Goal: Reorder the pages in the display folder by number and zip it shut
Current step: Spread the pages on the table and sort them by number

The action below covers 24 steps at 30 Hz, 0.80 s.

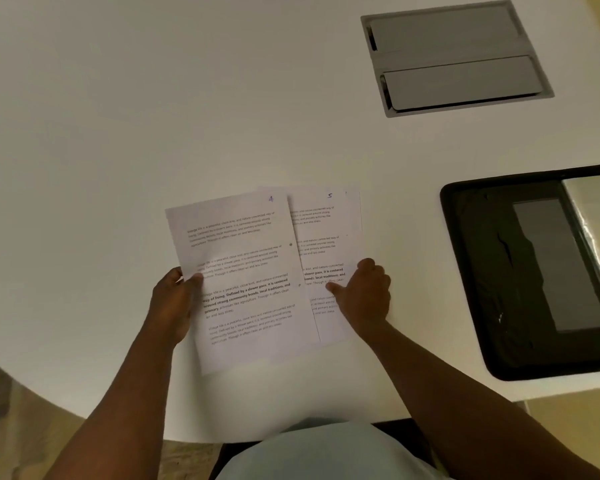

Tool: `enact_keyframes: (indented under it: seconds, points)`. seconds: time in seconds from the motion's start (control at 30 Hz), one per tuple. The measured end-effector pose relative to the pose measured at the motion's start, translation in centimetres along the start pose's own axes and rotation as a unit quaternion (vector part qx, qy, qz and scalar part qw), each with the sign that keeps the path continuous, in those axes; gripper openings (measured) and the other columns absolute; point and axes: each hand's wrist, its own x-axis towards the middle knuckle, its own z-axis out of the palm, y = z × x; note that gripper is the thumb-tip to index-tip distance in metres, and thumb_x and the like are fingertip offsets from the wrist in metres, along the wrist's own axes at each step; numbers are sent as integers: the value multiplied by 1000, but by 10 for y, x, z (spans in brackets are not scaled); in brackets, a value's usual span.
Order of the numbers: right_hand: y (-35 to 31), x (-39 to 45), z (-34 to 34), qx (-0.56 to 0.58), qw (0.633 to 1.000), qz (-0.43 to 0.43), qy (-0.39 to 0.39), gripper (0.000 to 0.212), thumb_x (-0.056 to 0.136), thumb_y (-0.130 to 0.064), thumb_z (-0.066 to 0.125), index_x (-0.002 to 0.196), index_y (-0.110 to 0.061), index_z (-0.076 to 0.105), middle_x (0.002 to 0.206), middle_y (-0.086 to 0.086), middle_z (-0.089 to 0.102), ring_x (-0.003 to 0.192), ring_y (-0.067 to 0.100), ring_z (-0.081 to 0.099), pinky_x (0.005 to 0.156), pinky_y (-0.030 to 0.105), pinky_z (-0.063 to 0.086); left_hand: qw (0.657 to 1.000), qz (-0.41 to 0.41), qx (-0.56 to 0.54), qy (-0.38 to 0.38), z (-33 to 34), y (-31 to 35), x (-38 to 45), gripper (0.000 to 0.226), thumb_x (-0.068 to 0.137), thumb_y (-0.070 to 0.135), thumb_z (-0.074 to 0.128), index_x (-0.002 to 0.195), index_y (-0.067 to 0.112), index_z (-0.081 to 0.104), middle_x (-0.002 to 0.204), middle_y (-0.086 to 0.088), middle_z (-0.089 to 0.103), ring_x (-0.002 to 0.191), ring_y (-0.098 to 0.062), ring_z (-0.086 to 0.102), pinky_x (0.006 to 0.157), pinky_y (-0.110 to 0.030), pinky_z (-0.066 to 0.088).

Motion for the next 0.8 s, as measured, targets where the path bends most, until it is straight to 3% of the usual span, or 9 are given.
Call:
enact_keyframes:
  seconds: [0.1,0.2,0.33,0.43,0.5,0.6,0.67,0.73,0.8]
  points:
    - [1,5,-5,29,999,27,3,84,66,-50,84,123,-6,40,121,14,48,110,26,53,87,30,50,1000,0,-8,2,-6,-1,-2,26,96,4,55,117,18,61,104,1,70,90,-14,68,79,-30,52]
    - [5,5,-5,24,1000,-11,12,67,74,-40,81,121,-7,45,116,11,55,105,24,56,86,30,50,1000,-3,-15,-13,-9,0,0,25,96,5,55,116,18,62,109,-1,70,97,-18,68,91,-36,50]
    - [2,-8,4,65,975,-192,89,17,89,-15,66,103,-7,59,94,11,62,82,26,62,65,27,46,997,-17,-45,-53,-3,3,-3,25,96,1,51,111,16,64,107,0,72,96,-15,69,84,-32,51]
    - [-9,-24,9,197,936,-293,-6,15,95,-22,59,96,-7,59,86,4,62,68,18,58,59,25,44,993,-42,-56,-97,3,3,-5,24,95,1,51,110,13,65,107,-3,73,97,-16,69,82,-32,51]
    - [-19,-32,3,268,923,-249,-120,23,94,-29,62,101,-8,59,93,-4,65,73,10,60,66,18,48,992,-45,-52,-102,7,1,-3,21,93,4,56,111,10,66,110,-7,72,103,-20,68,88,-34,51]
    - [-25,-31,-3,341,904,-144,-213,25,92,-29,65,107,-9,62,101,0,71,88,18,67,81,34,57,994,-40,-62,-83,10,1,-1,24,89,5,64,113,8,65,112,-9,72,105,-23,67,93,-37,50]
    - [-21,-25,-10,399,865,-90,-292,23,93,-31,63,107,-12,66,101,3,73,91,24,70,85,45,57,995,-34,-56,-78,13,1,1,29,87,4,67,115,8,64,112,-7,72,105,-21,67,89,-34,51]
    - [-16,-15,-19,462,805,-20,-372,32,97,-42,52,102,-16,70,100,6,75,89,25,71,80,39,59,997,-27,-41,-64,17,0,3,31,84,1,69,114,10,64,111,-6,71,103,-19,67,86,-30,51]
    - [-15,-2,-23,478,826,39,-297,42,99,-46,46,93,-13,71,100,16,73,77,24,69,68,30,55,999,-12,1,-34,22,-3,4,30,83,-1,71,108,12,64,109,-4,71,98,-18,67,88,-31,50]
